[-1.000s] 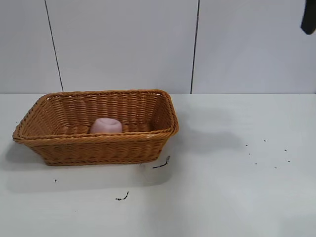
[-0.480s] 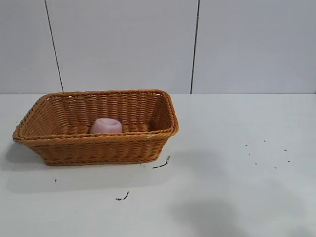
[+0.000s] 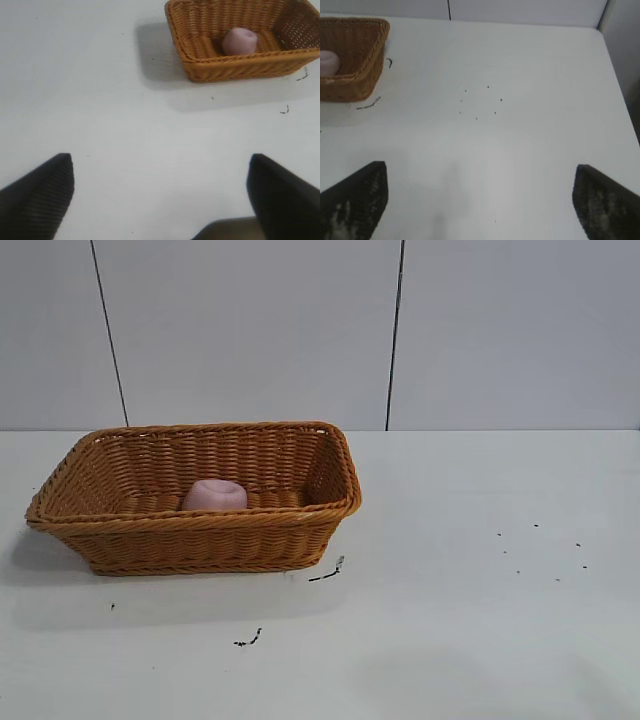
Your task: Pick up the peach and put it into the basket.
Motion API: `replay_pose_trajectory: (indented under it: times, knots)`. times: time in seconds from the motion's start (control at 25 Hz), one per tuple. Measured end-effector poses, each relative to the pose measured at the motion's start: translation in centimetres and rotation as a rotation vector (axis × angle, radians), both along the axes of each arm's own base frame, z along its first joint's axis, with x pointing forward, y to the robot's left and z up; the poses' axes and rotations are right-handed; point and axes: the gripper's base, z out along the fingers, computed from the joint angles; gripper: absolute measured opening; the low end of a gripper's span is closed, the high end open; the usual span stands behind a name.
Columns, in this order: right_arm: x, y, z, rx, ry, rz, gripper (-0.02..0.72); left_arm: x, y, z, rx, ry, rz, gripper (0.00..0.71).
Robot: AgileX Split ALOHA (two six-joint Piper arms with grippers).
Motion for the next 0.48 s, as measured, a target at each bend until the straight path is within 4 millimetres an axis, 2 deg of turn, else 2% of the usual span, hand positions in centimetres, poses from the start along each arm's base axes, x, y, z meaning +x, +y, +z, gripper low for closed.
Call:
replay_pose_trajectory:
  times: [0.48]
  knots:
    - [-0.18,-0.09,-0.01,-0.009,-0.011,-0.005,0.689,0.0,0.0,0.0,0.0,0.0,0.0,0.692]
